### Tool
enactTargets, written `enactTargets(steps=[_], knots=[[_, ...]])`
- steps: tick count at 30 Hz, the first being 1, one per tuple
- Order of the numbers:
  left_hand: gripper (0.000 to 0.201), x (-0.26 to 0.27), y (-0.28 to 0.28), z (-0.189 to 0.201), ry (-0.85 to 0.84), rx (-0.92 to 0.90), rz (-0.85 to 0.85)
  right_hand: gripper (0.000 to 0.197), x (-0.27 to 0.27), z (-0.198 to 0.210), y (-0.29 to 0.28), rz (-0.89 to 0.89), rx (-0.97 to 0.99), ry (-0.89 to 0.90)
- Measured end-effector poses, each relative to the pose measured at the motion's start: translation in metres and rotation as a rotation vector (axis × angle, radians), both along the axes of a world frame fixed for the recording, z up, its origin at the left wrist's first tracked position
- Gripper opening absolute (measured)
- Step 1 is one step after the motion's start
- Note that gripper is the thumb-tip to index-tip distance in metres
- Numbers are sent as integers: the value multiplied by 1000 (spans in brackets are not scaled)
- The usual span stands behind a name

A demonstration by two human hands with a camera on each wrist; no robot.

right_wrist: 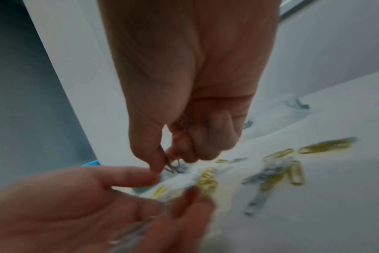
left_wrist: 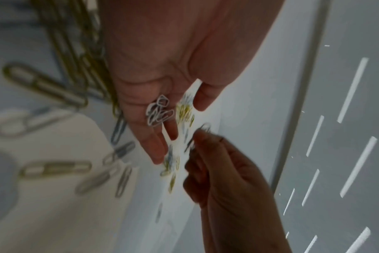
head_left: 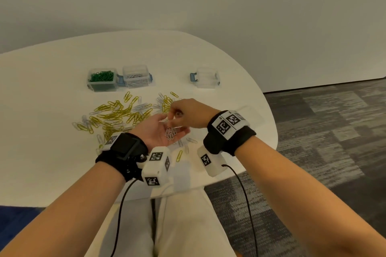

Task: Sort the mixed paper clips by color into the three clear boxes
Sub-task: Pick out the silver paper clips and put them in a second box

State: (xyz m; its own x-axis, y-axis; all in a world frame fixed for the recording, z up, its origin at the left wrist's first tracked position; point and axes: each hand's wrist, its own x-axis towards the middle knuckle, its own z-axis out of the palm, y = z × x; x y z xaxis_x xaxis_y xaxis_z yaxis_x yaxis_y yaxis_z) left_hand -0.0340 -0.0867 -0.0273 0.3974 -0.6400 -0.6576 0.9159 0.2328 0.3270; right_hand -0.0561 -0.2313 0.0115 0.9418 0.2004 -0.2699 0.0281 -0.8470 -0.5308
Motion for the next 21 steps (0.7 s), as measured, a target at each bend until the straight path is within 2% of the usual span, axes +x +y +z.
enactTargets(steps=[3,6,8,10,11,12,14,15,16,18,21], knots=[[24,-2,-11,2,52,-58,83,26,-9,10,-1,-13,117,-32],[22,4,-6,-5,20,-19,85,18,-22,14,-17,-238,274,-143],[28,7,3,-6,-82,48,3,24,-36,8,-27,-278,101,7],[32,7,10,-3,-250,174,-102,43,-53,-7,-27,-208,-128,207],[35,6,12,-2,-373,277,-161,51,-60,-16,-24,-204,-169,238],[38,4,13,0,-555,414,-241,56,-65,-24,-19,-225,-167,218],[40,2,12,2,-1076,766,-492,57,-68,-33,-7,-285,-138,122],[34,1,11,2,-1325,914,-615,54,-66,-35,-2,-302,-135,92],[26,0,10,2,-1471,1003,-715,49,-63,-36,1,-315,-128,76],[19,-2,9,-3,-1548,1051,-853,37,-57,-37,5,-336,-99,67],[21,-4,7,-11,-1567,1067,-894,25,-51,-40,5,-353,-84,40]])
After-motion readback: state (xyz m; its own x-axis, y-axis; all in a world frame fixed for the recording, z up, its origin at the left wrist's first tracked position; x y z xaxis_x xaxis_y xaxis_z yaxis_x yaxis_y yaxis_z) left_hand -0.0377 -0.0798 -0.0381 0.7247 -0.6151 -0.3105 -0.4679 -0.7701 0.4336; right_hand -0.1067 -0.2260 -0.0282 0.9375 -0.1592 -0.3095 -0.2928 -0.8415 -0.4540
